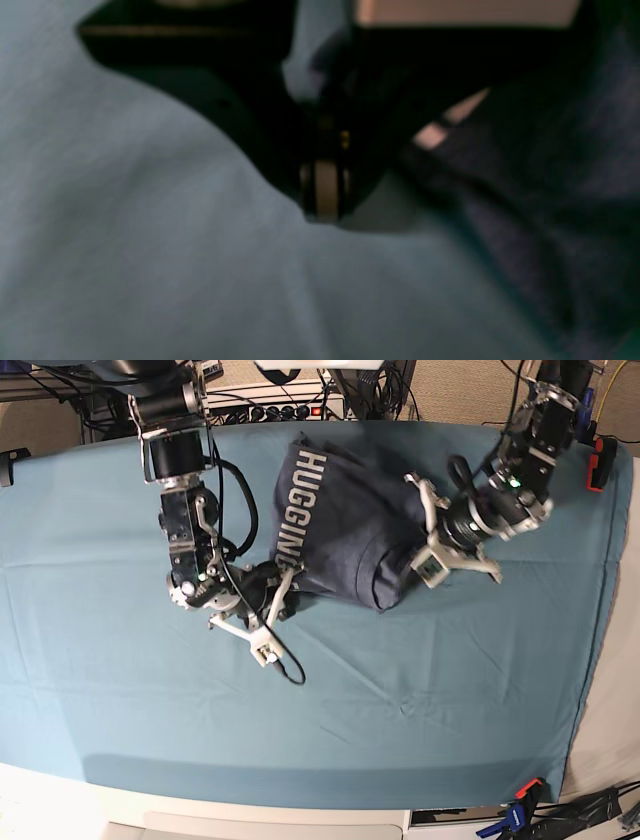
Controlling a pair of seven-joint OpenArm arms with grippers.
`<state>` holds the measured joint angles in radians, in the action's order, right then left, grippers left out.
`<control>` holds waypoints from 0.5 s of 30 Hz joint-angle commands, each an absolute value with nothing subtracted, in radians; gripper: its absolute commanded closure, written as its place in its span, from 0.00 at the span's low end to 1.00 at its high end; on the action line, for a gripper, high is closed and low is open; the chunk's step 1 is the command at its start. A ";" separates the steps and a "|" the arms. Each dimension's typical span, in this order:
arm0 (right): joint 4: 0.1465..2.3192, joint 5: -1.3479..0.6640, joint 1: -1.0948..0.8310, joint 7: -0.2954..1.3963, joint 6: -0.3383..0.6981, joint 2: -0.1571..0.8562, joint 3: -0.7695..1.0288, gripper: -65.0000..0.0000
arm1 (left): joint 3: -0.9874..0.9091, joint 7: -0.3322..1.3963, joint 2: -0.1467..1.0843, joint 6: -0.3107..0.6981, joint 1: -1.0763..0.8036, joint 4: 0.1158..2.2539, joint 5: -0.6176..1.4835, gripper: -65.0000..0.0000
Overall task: Fold the T-shirt properly
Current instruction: 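Tuck and square the folded bundle's edges with both grippers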
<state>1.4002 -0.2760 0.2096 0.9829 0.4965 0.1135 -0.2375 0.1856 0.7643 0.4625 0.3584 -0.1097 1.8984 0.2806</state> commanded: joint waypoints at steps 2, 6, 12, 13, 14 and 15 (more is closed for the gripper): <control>1.457 -0.308 0.185 1.065 0.513 0.116 -0.241 1.00 | 0.152 0.739 0.472 0.355 -0.094 1.913 0.292 1.00; 1.581 -0.328 0.133 1.108 0.513 0.116 -0.241 1.00 | 0.101 0.752 0.497 0.355 -0.094 1.913 0.291 1.00; 1.644 -0.261 0.114 1.097 0.512 0.116 -0.241 1.00 | 0.013 0.885 0.612 0.358 -0.127 1.913 0.434 1.00; 1.644 -0.249 0.114 1.091 0.512 0.116 -0.241 1.00 | -0.004 0.912 0.629 0.367 -0.145 1.913 0.479 1.00; 1.644 -0.239 0.114 1.091 0.512 0.116 -0.241 1.00 | -0.019 0.931 0.643 0.383 -0.167 1.913 0.516 1.00; 1.644 -0.233 0.114 1.089 0.512 0.116 -0.241 1.00 | -0.034 0.946 0.653 0.396 -0.192 1.913 0.543 1.00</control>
<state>1.6234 -0.2310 0.0937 1.1069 0.5098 0.1139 -0.2428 -0.0269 0.9543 0.6395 0.3962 -0.2001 1.8992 0.5362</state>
